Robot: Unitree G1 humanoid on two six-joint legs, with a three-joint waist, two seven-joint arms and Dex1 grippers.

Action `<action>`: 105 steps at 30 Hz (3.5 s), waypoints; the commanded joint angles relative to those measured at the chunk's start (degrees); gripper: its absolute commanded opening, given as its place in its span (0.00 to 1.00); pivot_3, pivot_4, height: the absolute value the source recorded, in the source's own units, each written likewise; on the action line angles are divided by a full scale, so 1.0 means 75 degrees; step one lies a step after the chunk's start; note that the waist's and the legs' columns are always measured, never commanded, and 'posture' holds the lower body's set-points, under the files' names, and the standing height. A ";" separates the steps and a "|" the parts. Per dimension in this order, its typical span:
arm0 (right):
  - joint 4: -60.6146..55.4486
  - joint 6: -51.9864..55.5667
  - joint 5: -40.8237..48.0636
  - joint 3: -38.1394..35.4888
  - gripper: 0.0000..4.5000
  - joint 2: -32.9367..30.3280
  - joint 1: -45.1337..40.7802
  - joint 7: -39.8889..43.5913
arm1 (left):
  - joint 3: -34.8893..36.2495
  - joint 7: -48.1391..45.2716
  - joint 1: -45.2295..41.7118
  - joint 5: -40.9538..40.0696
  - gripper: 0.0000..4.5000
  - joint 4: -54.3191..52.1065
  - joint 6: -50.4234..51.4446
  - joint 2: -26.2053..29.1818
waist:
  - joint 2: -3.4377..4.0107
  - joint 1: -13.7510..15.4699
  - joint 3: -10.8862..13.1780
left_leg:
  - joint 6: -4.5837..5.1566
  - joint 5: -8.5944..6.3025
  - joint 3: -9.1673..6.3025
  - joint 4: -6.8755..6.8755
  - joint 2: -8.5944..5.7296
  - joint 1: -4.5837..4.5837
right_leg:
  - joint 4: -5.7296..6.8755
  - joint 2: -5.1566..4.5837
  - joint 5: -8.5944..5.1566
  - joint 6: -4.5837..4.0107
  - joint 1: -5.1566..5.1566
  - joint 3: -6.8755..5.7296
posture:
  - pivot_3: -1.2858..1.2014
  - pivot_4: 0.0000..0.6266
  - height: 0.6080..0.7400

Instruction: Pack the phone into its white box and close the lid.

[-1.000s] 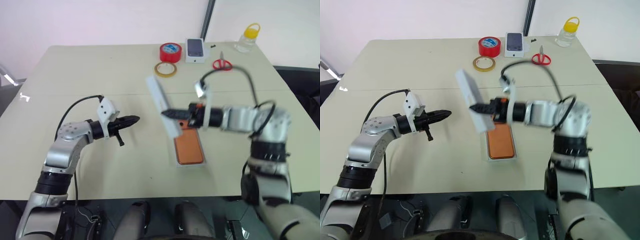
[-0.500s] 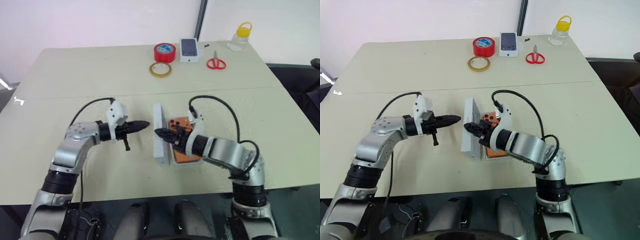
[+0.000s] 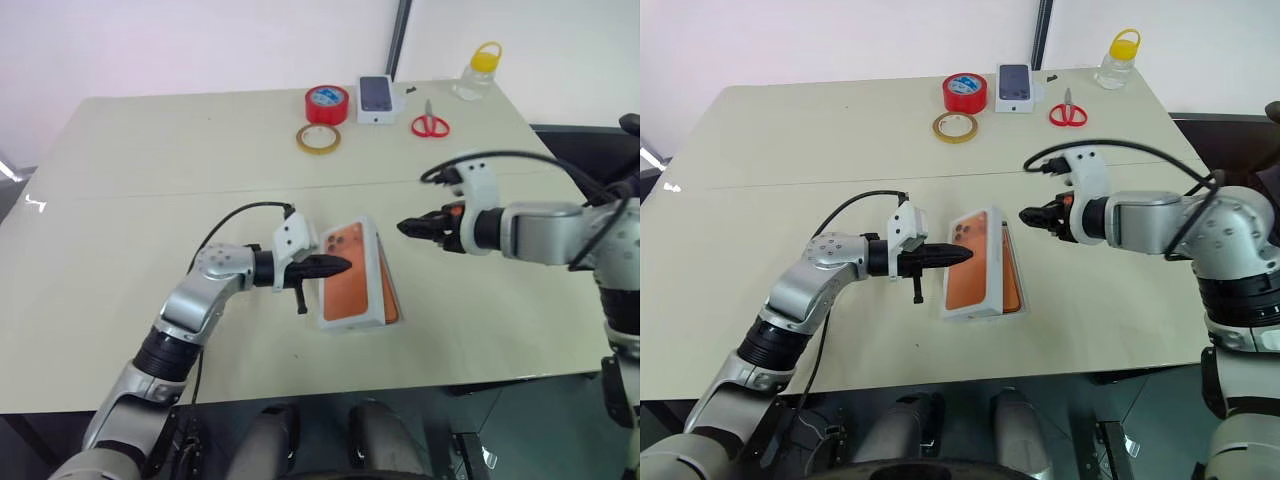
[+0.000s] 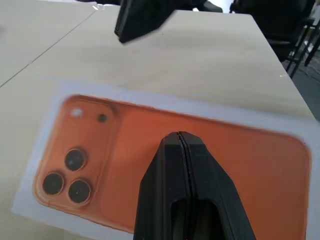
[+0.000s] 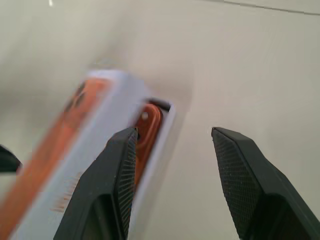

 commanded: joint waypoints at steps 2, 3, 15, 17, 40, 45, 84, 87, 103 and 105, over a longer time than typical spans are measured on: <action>-0.1017 -0.1319 -0.2313 0.0803 0.13 -0.0649 0.0199 0.1962 | 0.0572 0.0435 -0.0102 -0.0141 0.00 -0.0160 0.0263 0.0068 | -0.0001 0.0032 0.0001 | 0.0000 0.0000 0.0000 0.0004 -0.0003 -0.0002 | -0.0002 -0.0003 0.0000 0.0001 0.0000 0.0000 | 0.52 0.24 1.00; -0.1160 -0.1574 -0.2742 0.0973 0.03 -0.0742 0.0285 0.2257 | 0.0717 0.0487 -0.0093 -0.0212 0.00 -0.0157 0.0374 0.0134 | -0.0001 0.0034 0.0001 | 0.0000 0.0000 0.0000 0.0004 -0.0004 -0.0002 | -0.0002 -0.0004 0.0000 0.0001 0.0000 0.0000 | 0.52 0.24 1.00; -0.1878 -0.1964 -0.5144 0.1607 0.00 -0.0225 0.1036 0.3704 | 0.0456 0.0103 -0.0062 0.0460 0.00 0.0218 0.0733 0.1465 | -0.0001 0.0167 0.0001 | -0.0018 0.0008 -0.0005 0.0002 -0.0005 -0.0002 | -0.0003 -0.0006 0.0000 0.0000 -0.0005 0.0002 | 0.52 0.24 1.00; -0.1929 -0.1869 -0.5361 0.1639 0.00 -0.0029 0.1064 0.3762 | 0.0122 -0.0089 -0.0085 0.0656 0.00 0.0240 0.0809 0.1574 | -0.0001 0.0216 0.0001 | -0.0020 0.0009 -0.0005 0.0001 -0.0007 -0.0002 | -0.0005 -0.0007 0.0000 0.0000 -0.0004 0.0003 | 0.52 0.24 1.00; -0.2436 -0.1365 -0.6306 0.1045 0.00 0.0318 0.1426 0.4745 | -0.0501 -0.0899 -0.0171 0.0357 0.00 -0.0679 0.1159 0.0815 | -0.0003 0.0213 0.0002 | -0.0022 0.0010 -0.0006 0.0003 -0.0010 -0.0005 | -0.0006 -0.0009 0.0000 0.0000 -0.0004 0.0001 | 0.52 0.24 1.00; -0.2676 -0.1227 -0.6306 0.0948 0.00 0.0265 0.1562 0.4950 | -0.0635 -0.0806 -0.0117 0.0416 0.00 -0.0682 0.1147 0.0684 | -0.0003 0.0218 0.0002 | -0.0022 0.0010 -0.0006 0.0004 -0.0010 -0.0004 | -0.0005 -0.0009 0.0000 0.0000 -0.0003 0.0001 | 0.52 0.24 1.00; -0.2888 -0.0938 -0.6576 0.0413 0.00 0.0142 0.2339 0.5063 | -0.0519 -0.0380 -0.0511 0.0717 0.00 0.0082 0.0720 0.0067 | -0.0003 0.0216 0.0002 | -0.0039 0.0020 -0.0006 0.0007 -0.0010 -0.0004 | -0.0005 -0.0009 0.0000 0.0000 0.0000 0.0000 | 0.52 0.24 1.00; -0.2883 -0.0927 -0.6576 0.0407 0.00 0.0151 0.2349 0.5057 | -0.0495 -0.0340 -0.0506 0.0695 0.00 0.0113 0.0759 0.0058 | -0.0003 0.0218 0.0002 | -0.0040 0.0020 -0.0006 0.0007 -0.0010 -0.0004 | -0.0005 -0.0009 0.0000 0.0001 -0.0001 -0.0001 | 0.52 0.24 1.00; -0.2458 -0.1945 -0.6676 -0.0424 0.00 -0.0471 0.2700 0.5614 | 0.0627 0.0174 -0.1015 0.0325 0.00 0.1347 0.0783 0.0082 | -0.0007 0.0245 0.0004 | -0.0040 0.0021 -0.0006 0.0008 -0.0011 -0.0003 | -0.0004 -0.0009 0.0000 0.0001 -0.0002 -0.0001 | 0.52 0.24 1.00; -0.2467 -0.2517 -0.6577 -0.0807 0.00 -0.0693 0.3036 0.5997 | 0.0790 0.0247 -0.1362 0.0286 0.00 0.1693 0.0728 -0.0013 | -0.0010 0.0306 0.0005 | -0.0039 0.0020 -0.0009 0.0016 -0.0014 -0.0005 | -0.0006 -0.0010 0.0000 0.0001 0.0006 -0.0008 | 0.52 0.24 1.00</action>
